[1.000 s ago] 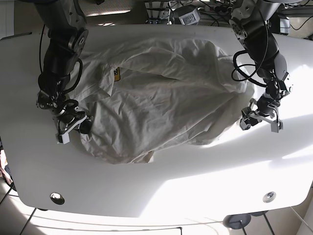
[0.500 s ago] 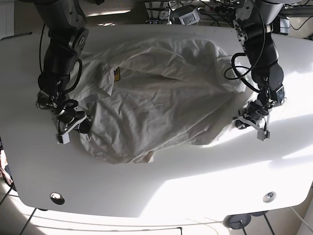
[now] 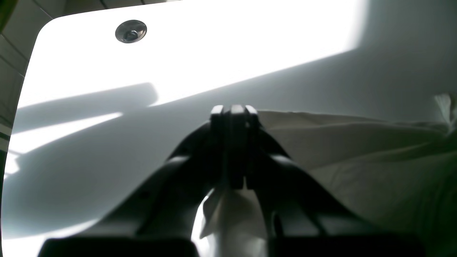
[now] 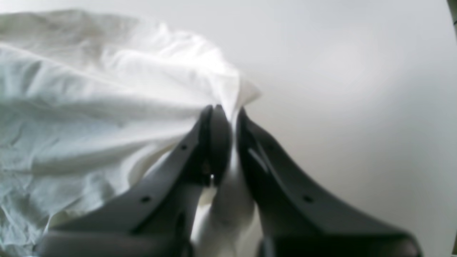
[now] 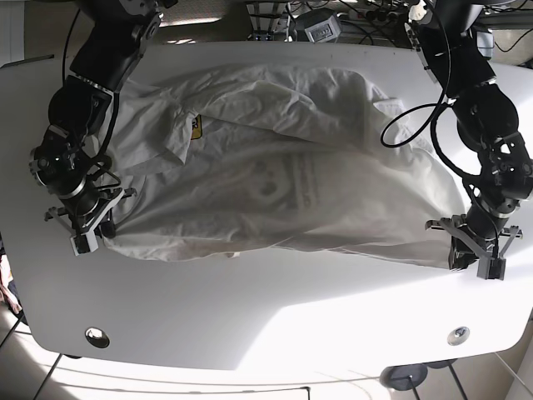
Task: Fold the T-shirt properly
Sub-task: 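Lift the white shirt high with both grippers and lay it flat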
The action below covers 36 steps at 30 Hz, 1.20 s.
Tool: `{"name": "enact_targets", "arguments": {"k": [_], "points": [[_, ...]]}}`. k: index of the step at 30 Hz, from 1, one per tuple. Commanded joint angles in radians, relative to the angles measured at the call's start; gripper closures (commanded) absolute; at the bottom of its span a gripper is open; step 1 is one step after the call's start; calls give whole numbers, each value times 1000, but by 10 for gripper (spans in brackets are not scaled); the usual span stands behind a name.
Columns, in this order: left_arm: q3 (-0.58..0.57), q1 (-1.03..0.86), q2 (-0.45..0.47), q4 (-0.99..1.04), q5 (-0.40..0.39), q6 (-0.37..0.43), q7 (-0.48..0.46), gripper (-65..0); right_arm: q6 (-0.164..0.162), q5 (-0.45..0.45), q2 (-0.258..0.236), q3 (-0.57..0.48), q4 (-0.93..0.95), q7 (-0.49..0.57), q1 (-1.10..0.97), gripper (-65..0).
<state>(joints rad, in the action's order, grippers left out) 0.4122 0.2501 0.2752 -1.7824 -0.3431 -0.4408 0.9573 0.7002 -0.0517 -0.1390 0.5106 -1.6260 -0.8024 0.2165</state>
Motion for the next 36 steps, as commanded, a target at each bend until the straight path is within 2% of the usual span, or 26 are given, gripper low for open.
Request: {"name": "enact_targets", "arguments": {"k": [1,5,10,14,18,21,24,28,33,34,36], "points": [[-46,51,11,-79,-21,0,-28,0,-2,-7,-17,0,-43,7,39,-22],[-111,191,11,-20,-20,0,-28,0,-2,2,-17,-2,-18,-31,163,-22],[-163,447,9,158,-18,1,-28,0,-2,-6,-103,-112,97,-81,395,-22],[-164,682,17,307,-18,3,-27,0,-2,2,-143,-188,220,-81,627,-22],[-198,917,77,425,-20,3,-27,0,-2,3,-167,-254,329,-81,891,-22],[-195,984,105,424,-21,3,-11,0,-2,-6,-185,-277,298,-116,969,-22],[-192,983,131,379,-27,3,22,0,-2,-7,-184,-274,237,-199,970,-22],[-151,789,154,212,-26,1,55,0,-2,-9,-173,-205,77,-243,774,-22],[-20,424,151,71,-29,-2,50,0,-2,-9,-100,-132,-95,-243,421,-22],[29,311,128,34,-30,-2,48,0,-2,-9,-67,-100,-128,-243,321,-22],[86,167,94,-9,-30,-6,18,0,-2,-9,-37,-76,-161,-239,191,-22]]}}
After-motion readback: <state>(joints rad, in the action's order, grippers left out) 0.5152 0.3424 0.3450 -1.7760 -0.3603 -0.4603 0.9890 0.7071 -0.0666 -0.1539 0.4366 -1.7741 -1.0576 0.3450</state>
